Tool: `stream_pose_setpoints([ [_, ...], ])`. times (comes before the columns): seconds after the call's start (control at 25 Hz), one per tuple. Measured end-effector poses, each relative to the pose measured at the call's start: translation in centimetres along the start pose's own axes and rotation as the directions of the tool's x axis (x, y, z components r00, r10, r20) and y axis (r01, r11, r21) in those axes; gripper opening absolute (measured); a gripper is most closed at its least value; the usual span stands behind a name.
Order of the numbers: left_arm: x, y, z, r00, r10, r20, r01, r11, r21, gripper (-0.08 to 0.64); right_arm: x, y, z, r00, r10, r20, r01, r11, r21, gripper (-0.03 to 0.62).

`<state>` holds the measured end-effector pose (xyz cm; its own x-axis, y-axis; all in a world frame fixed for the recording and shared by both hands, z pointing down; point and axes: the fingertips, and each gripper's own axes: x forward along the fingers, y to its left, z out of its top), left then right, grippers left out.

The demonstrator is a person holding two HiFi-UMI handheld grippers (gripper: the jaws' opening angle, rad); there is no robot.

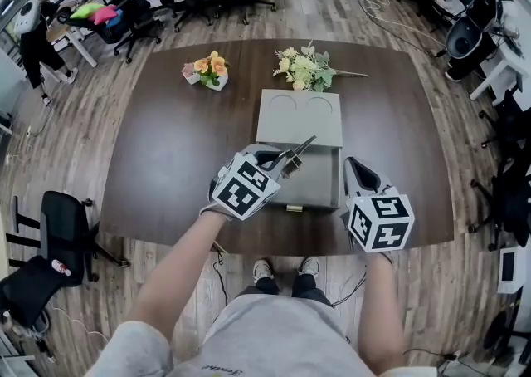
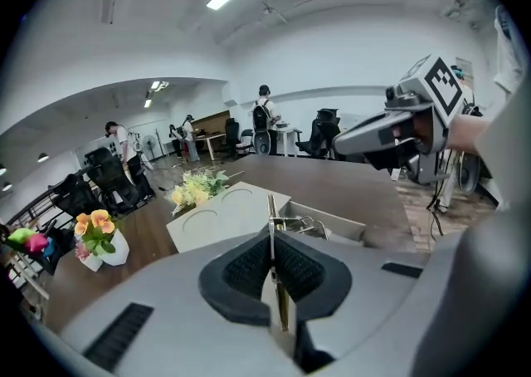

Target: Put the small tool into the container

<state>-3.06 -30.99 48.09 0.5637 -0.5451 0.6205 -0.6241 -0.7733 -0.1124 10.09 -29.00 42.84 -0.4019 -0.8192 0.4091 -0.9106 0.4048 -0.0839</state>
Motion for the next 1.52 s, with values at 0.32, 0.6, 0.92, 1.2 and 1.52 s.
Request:
stream_pose_setpoints([
  [0.32,2.1,-1.3,-0.6,0.997,-0.036,-0.066,0.042,0.995,0.095,0.003,-0.6,-0.9,-0.6,1.000,-0.019,-0.004,0.020,1.000,0.015,0.005],
  [0.6,4.0,-1.7,-1.5,0.990,-0.043,-0.132,0.061,0.989,0.132,0.003,-0.4,-0.6,-1.0,1.000,-0.013,-0.016,0.014,1.000,0.012,0.005],
  [0.92,5.3,-2.2,-1.4,0.985,-0.042,-0.167,0.073,0.981,0.182,0.004,-0.5,-0.7,-1.3,1.000,-0.011,-0.024,0.011,1.000,0.010,0.005],
  [1.2,6.4,-2.7,-1.6,0.979,-0.037,-0.198,0.075,0.980,0.185,0.006,-0.6,-0.8,-1.6,1.000,-0.006,-0.027,0.006,1.000,0.011,0.005],
  [1.52,7.0,-2.7,-1.8,0.978,-0.019,-0.209,0.054,0.985,0.162,0.006,-1.0,-0.9,-2.0,0.999,-0.006,-0.035,0.006,1.000,0.014,0.005],
])
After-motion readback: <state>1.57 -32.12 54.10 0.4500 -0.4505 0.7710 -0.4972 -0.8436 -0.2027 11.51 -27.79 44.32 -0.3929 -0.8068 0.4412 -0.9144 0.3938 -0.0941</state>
